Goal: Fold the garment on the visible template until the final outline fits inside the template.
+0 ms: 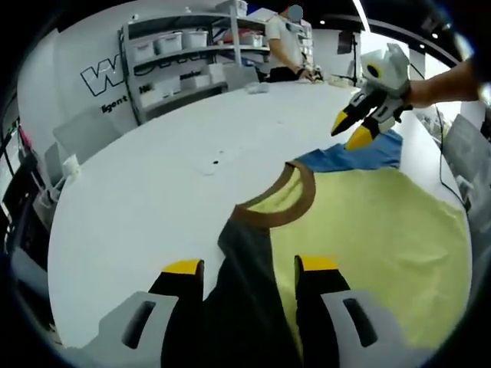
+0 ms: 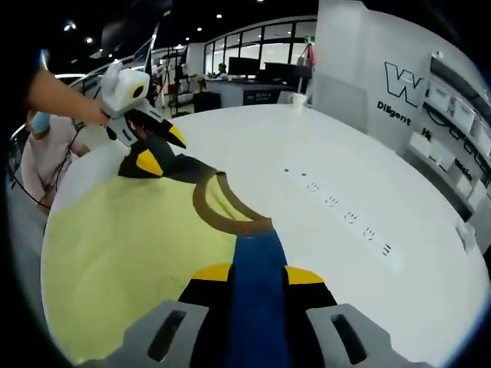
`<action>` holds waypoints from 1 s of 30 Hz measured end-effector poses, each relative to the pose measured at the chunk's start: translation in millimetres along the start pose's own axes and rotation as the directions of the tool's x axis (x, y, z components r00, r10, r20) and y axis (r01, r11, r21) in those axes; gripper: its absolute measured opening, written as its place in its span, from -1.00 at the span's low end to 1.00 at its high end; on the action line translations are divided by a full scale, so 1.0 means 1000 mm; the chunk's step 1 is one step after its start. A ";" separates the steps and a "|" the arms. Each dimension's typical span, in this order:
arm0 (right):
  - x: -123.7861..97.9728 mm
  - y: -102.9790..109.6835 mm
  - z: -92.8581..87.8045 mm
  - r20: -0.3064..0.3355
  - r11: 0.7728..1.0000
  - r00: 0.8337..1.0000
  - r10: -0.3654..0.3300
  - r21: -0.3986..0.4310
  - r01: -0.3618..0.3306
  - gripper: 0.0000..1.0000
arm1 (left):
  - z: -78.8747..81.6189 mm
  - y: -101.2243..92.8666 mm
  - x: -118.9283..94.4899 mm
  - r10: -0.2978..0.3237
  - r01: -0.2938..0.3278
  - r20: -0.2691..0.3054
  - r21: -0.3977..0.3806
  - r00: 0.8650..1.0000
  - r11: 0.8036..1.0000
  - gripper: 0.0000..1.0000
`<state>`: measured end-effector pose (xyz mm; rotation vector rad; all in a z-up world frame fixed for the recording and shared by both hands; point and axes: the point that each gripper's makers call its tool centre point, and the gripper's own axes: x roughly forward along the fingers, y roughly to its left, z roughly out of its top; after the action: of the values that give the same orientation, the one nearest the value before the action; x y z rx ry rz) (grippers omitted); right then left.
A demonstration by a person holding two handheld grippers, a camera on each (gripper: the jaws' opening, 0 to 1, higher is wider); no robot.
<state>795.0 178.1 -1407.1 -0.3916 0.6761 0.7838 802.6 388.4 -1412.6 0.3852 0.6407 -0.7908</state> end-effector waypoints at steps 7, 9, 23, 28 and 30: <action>0.010 -0.007 -0.007 -0.031 1.000 0.999 -0.011 0.010 0.011 -0.60 | -0.001 0.006 0.011 0.002 -0.002 -0.016 -0.012 1.000 1.000 -0.20; 0.012 -0.009 -0.010 -0.041 1.000 0.999 -0.011 0.015 0.012 -0.60 | -0.003 0.007 0.015 0.003 -0.003 -0.031 -0.016 1.000 1.000 -0.23; 0.030 -0.016 -0.016 -0.077 0.999 0.997 0.004 0.046 -0.001 -0.58 | -0.008 0.010 0.032 -0.013 0.010 -0.081 -0.039 0.997 0.999 -0.60; 0.032 -0.017 -0.021 -0.098 0.999 0.995 0.019 0.051 -0.014 -0.69 | -0.005 0.010 0.032 -0.021 0.017 -0.080 -0.049 0.997 0.999 -0.76; 0.032 -0.017 -0.023 -0.106 0.998 0.994 0.025 0.052 -0.019 -0.79 | -0.005 0.013 0.032 -0.019 0.015 -0.088 -0.049 0.996 0.999 -0.84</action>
<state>814.9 171.3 -1444.2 -0.3818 0.7996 0.7689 827.4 382.7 -1436.8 0.3727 0.7448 -0.7764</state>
